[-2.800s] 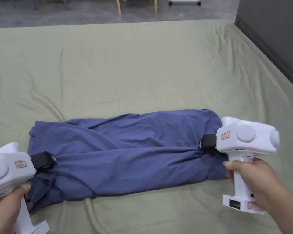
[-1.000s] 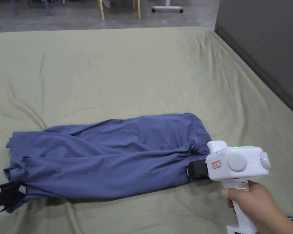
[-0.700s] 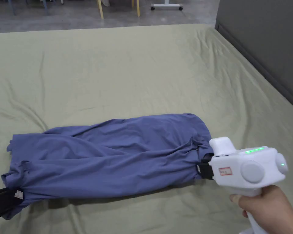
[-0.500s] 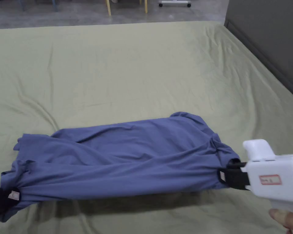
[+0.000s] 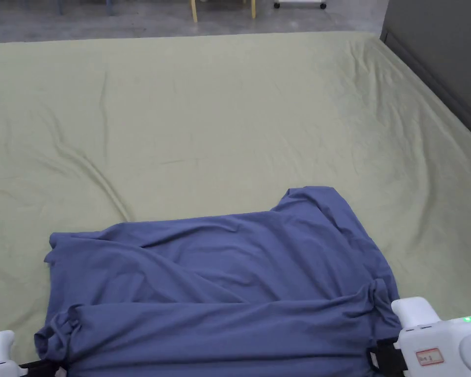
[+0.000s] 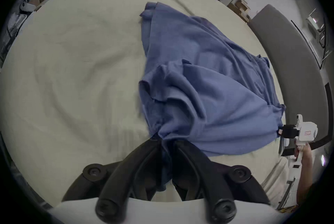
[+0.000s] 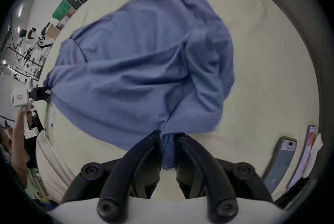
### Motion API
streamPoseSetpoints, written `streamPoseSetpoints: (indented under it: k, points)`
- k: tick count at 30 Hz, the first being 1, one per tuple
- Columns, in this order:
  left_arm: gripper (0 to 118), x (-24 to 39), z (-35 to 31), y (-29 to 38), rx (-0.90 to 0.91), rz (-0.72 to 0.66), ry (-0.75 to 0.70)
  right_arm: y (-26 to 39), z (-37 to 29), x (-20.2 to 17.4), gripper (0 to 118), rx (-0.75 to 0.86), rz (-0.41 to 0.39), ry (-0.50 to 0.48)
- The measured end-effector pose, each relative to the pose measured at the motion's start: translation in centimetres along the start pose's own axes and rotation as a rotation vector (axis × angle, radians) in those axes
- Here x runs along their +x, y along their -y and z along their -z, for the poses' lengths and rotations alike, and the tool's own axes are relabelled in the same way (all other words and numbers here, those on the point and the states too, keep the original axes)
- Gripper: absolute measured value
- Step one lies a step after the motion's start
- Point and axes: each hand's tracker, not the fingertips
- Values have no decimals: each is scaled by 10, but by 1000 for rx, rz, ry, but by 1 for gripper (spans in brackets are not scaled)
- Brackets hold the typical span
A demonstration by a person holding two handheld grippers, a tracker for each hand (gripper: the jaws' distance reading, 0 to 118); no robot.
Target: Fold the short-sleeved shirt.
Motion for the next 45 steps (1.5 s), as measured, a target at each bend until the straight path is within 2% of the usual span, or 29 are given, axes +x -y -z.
streamPoseSetpoints:
  k: [5, 6, 7, 8, 9, 10, 11, 13, 16, 17, 18, 19, 20, 21, 22, 25, 26, 27, 28, 30, 34, 38, 39, 40, 41, 42, 43, 44, 45]
  points:
    - [5, 12, -8, 2, 14, 74, -52, 2, -4, 9, 18, 10, 15, -36]
    - [7, 16, -15, 2, 16, 63, -52, 0, -9, 11, 23, 13, 13, -58]
    - [17, 20, -24, 0, 22, 54, -55, -2, -15, 13, 34, 14, 10, -77]
    - [61, 25, -38, -2, 67, 60, -74, -3, -28, 14, 77, 25, 38, -108]
    - [104, 30, -50, -3, 133, 78, -64, -4, -40, 11, 112, 61, 57, -89]
    - [118, 33, -65, -5, 210, 104, -21, -6, -58, 10, 118, 154, 65, -106]
    - [118, 39, -81, -9, 307, 86, 21, -9, -78, 6, 115, 301, 80, -161]
    - [118, 50, -97, -17, 359, 57, 94, -19, -117, -7, 118, 418, 143, -203]
    - [118, 62, -98, -25, 335, 40, 153, -32, -135, -24, 118, 500, 206, -227]
    - [118, 67, -92, -27, 297, 50, 156, -39, -128, -18, 116, 479, 196, -218]
    - [118, 70, -85, -28, 286, 58, 130, -41, -124, -23, 100, 477, 191, -221]
    - [108, 75, -77, -31, 268, 84, 89, -40, -120, -29, 58, 494, 182, -221]
    - [47, 81, -70, -36, 233, 133, 56, -39, -114, -36, 4, 502, 164, -195]
    - [0, 86, -61, -41, 217, 176, 31, -41, -105, -40, 4, 473, 158, -195]
    - [0, 82, -52, -48, 155, 220, -7, -39, -98, -43, 4, 457, 152, -194]
    - [0, 72, -35, -80, 213, 128, 71, -30, -86, -48, 4, 428, 142, -259]
    - [16, 67, -27, -100, 245, 92, 60, -27, -83, -48, 4, 421, 143, -261]
    - [70, 61, -22, -115, 289, 127, -23, -24, -82, -47, 4, 414, 139, -257]
    - [118, 55, -12, -132, 306, 150, -64, -22, -79, -44, 4, 404, 134, -252]
    - [118, 52, 6, -147, 290, 165, -103, -20, -78, -40, 4, 378, 126, -240]
    - [118, 35, 56, -187, 136, 126, -226, -15, -81, -26, 4, 362, 136, -217]
    - [118, 33, 83, -190, 57, 70, -247, -18, -82, -12, 4, 358, 140, -167]
    - [113, 36, 84, -189, 47, 70, -230, -21, -82, -9, 4, 353, 137, -153]
    - [99, 40, 81, -188, 53, 75, -216, -26, -80, -6, 4, 345, 128, -139]
    - [90, 48, 75, -189, 92, 104, -267, -32, -79, -4, 4, 334, 117, -112]
    - [70, 41, 78, -194, 108, 126, -240, -40, -78, -3, 4, 318, 103, -71]
    - [22, 43, 74, -199, 125, 148, -181, -50, -76, 0, 4, 308, 85, -33]
    - [3, 45, 67, -202, 148, 145, -133, -62, -75, 3, 4, 316, 69, -13]
    - [3, 48, 60, -206, 188, 105, -106, -77, -72, 8, 4, 323, 64, -17]
